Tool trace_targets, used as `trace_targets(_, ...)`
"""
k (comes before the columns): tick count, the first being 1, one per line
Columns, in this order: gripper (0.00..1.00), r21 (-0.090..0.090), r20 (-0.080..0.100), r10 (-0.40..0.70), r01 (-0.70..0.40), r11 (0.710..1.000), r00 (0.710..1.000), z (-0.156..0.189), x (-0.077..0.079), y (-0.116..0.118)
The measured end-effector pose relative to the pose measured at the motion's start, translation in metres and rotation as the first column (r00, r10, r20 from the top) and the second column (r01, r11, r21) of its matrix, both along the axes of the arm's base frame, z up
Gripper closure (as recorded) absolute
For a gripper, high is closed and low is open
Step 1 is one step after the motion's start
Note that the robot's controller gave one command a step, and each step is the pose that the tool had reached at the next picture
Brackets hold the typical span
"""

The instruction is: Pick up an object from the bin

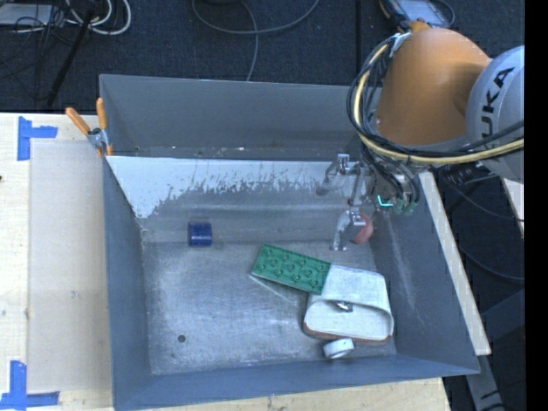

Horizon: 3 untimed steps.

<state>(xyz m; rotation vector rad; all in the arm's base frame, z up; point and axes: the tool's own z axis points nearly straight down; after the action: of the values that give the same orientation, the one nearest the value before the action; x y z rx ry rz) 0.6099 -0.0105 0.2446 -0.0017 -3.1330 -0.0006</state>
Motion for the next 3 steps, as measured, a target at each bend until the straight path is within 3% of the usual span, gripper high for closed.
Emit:
trace_targets(1,0.0,0.002,0.0,0.206,-0.206,0.979,0.979,-0.114,-0.008,0.009)
trace_targets(2,0.0,0.002,0.005,0.101,-0.101,0.995,0.995,-0.164,-0.018,0.006)
trace_targets(3,1.0,0.002,0.007,0.103,-0.103,0.995,0.995,-0.16,-0.017,0.006)
